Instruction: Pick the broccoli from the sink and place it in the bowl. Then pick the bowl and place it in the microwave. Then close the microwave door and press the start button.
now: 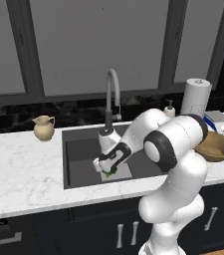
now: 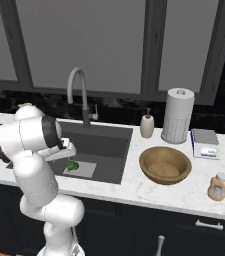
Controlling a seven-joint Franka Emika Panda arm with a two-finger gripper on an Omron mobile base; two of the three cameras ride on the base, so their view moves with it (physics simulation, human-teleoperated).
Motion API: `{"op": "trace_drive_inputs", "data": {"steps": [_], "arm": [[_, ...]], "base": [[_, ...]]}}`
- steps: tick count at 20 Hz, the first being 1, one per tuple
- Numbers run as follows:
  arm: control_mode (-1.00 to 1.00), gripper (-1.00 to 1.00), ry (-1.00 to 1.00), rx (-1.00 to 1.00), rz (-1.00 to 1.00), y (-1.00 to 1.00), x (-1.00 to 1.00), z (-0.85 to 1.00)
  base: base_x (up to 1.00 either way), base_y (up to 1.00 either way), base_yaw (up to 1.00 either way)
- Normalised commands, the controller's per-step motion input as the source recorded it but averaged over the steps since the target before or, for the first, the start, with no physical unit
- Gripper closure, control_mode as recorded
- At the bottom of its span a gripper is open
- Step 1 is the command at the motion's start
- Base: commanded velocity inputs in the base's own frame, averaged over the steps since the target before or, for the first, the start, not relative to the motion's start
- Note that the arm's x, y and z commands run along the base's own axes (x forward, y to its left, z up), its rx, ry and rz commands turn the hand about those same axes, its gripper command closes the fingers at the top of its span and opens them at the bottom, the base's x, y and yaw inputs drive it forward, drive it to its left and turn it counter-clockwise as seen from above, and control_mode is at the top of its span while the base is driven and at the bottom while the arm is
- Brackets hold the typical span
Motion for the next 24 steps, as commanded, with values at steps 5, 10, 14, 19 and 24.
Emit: {"op": "trace_drive_inputs", "data": {"steps": [5, 10, 14, 19, 24], "arm": [[-1.00, -1.00, 0.01, -0.07, 0.00, 0.24, 0.29, -0.26], [-1.00, -1.00, 0.00, -0.04, 0.00, 0.03, 0.20, -0.18], [-1.00, -1.00, 0.00, -0.03, 0.00, 0.00, 0.25, -0.22], [-1.00, -1.00, 0.01, -0.03, 0.00, 0.00, 0.30, -0.24], [-1.00, -1.00, 0.03, -0.03, 0.00, 0.00, 0.30, -0.27]], "base": [[0.00, 0.00, 0.00], [0.00, 0.00, 0.00], [0.00, 0.00, 0.00], [0.00, 0.00, 0.00], [0.00, 0.00, 0.00]]}}
